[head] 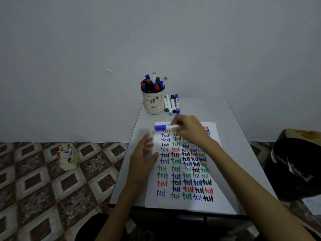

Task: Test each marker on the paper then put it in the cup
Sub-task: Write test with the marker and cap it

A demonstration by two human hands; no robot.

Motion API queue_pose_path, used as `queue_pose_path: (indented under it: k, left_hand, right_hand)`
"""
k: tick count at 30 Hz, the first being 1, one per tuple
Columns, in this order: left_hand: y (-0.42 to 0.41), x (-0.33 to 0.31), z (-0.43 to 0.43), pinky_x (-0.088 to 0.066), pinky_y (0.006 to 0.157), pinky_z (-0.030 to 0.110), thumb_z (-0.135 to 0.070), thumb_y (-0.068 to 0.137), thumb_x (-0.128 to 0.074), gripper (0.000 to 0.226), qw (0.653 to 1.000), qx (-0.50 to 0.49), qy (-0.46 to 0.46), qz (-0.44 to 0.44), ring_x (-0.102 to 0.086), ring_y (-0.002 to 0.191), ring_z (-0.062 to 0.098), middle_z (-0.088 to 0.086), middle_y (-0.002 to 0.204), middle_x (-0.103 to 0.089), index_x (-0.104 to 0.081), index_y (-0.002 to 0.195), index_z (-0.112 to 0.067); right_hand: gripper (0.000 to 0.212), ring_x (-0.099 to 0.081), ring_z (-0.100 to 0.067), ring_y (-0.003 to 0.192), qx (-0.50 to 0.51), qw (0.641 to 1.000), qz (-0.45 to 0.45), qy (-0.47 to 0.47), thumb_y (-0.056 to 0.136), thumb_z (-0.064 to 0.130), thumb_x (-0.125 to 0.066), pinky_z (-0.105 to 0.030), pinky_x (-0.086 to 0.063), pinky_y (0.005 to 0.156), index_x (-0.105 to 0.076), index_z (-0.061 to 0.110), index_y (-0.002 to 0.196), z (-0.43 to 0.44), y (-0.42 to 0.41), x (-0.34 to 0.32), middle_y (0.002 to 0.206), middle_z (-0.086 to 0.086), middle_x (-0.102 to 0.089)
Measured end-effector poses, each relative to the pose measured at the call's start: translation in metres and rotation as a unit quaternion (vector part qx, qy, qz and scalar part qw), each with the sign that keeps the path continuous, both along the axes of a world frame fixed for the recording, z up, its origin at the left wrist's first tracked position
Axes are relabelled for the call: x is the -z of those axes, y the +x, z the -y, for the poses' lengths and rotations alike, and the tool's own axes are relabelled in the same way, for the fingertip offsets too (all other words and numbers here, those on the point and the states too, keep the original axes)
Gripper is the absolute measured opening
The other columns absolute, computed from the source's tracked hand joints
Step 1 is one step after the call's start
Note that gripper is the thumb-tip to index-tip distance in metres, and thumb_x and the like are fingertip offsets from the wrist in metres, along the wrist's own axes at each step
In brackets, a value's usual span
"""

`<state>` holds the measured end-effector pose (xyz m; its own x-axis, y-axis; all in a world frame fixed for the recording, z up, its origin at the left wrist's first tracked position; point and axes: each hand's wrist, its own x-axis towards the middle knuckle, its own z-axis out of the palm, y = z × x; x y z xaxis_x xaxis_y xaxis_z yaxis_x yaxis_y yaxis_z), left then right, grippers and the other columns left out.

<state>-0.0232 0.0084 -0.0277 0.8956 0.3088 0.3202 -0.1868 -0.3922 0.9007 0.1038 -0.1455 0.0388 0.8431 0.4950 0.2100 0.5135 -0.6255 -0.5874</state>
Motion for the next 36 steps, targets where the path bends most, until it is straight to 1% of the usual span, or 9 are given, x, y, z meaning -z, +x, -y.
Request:
queue_pose_path:
  k: [4,9,13,18,23,26,30,33,36]
  left_hand:
    - [0.002,0.006,0.000,-0.040,0.103,0.024,-0.019,0.084,-0.063,0.054,0.995,0.019,0.097,-0.014,-0.047,0.120,0.002,-0.004,0.130,-0.052,-0.046,0.135,-0.017]
    - [0.004,0.006,0.000,-0.043,0.103,0.037,-0.022,0.081,-0.058,0.049,0.990,0.027,0.139,-0.018,-0.050,0.119,0.013,0.001,0.129,-0.054,-0.052,0.129,-0.013]
    - [0.005,0.008,0.000,-0.045,0.100,0.036,-0.018,0.082,-0.057,0.044,0.989,0.031,0.145,-0.012,-0.051,0.117,0.007,-0.003,0.126,-0.055,-0.054,0.127,-0.017]
    - [0.006,0.008,0.000,-0.046,0.100,0.035,-0.013,0.079,-0.056,0.044,0.993,0.040,0.110,-0.015,-0.050,0.117,0.002,-0.006,0.125,-0.055,-0.056,0.123,-0.017]
    - [0.006,0.007,-0.001,-0.046,0.100,0.031,-0.009,0.078,-0.055,0.045,0.994,0.043,0.100,-0.011,-0.049,0.117,-0.004,-0.012,0.123,-0.054,-0.057,0.121,-0.022]
    - [0.007,0.007,-0.001,-0.047,0.098,0.031,-0.011,0.078,-0.055,0.044,0.994,0.046,0.095,-0.014,-0.050,0.115,-0.003,-0.009,0.122,-0.055,-0.058,0.121,-0.019]
    - [0.007,0.007,-0.001,-0.048,0.097,0.031,-0.011,0.078,-0.055,0.043,0.995,0.046,0.093,-0.009,-0.052,0.113,-0.001,-0.009,0.119,-0.056,-0.057,0.119,-0.021]
    - [0.007,0.007,-0.001,-0.050,0.095,0.032,-0.011,0.078,-0.055,0.042,0.995,0.046,0.089,-0.010,-0.053,0.111,0.000,-0.012,0.118,-0.057,-0.056,0.118,-0.025]
    - [0.007,0.007,-0.001,-0.051,0.093,0.032,-0.012,0.078,-0.055,0.042,0.995,0.046,0.089,-0.011,-0.054,0.110,0.001,-0.011,0.117,-0.057,-0.056,0.117,-0.026]
  right_hand:
    - [0.037,-0.067,-0.025,0.077,0.034,0.976,0.035,0.215,0.093,0.002,-0.055,-0.043,-0.059,0.063,-0.041,0.009,0.127,-0.020,0.038,-0.046,0.089,-0.006,-0.057]
    - [0.073,-0.066,-0.027,0.072,0.006,0.943,0.149,0.297,0.089,-0.005,-0.050,-0.035,-0.058,0.069,-0.022,0.024,0.150,-0.057,0.085,-0.107,0.086,-0.010,-0.059]
    - [0.069,-0.061,-0.027,0.070,0.025,0.931,0.221,0.289,0.084,0.001,-0.054,-0.038,-0.055,0.067,-0.029,0.019,0.146,-0.083,0.113,-0.125,0.089,-0.009,-0.061]
    - [0.070,-0.053,-0.018,0.057,0.079,0.942,0.291,0.146,0.085,0.005,-0.064,-0.033,-0.048,0.054,-0.022,0.030,0.135,-0.101,0.128,-0.104,0.066,0.004,-0.051]
    - [0.028,-0.061,-0.022,0.082,0.032,0.965,0.260,0.027,0.092,0.033,-0.058,-0.034,-0.048,0.069,-0.053,0.015,0.112,-0.095,0.135,-0.069,0.095,-0.001,-0.067]
    - [0.028,-0.056,-0.015,0.099,0.030,0.968,0.225,0.105,0.097,0.038,-0.047,-0.030,-0.043,0.079,-0.065,0.018,0.106,-0.087,0.138,-0.062,0.106,0.001,-0.066]
    - [0.043,-0.056,-0.017,0.108,0.071,0.951,0.111,0.279,0.090,0.006,-0.038,-0.032,-0.046,0.091,-0.057,0.020,0.126,-0.060,0.147,-0.049,0.116,-0.002,-0.063]
    - [0.053,-0.054,-0.027,0.115,0.075,0.994,-0.016,0.074,0.084,-0.005,-0.042,-0.043,-0.046,0.098,-0.050,0.012,0.134,-0.035,0.154,-0.018,0.127,-0.012,-0.057]
    - [0.048,-0.051,-0.034,0.119,0.020,0.993,-0.060,-0.102,0.089,0.010,-0.054,-0.041,-0.043,0.098,-0.049,0.008,0.137,-0.020,0.147,0.015,0.134,-0.019,-0.051]
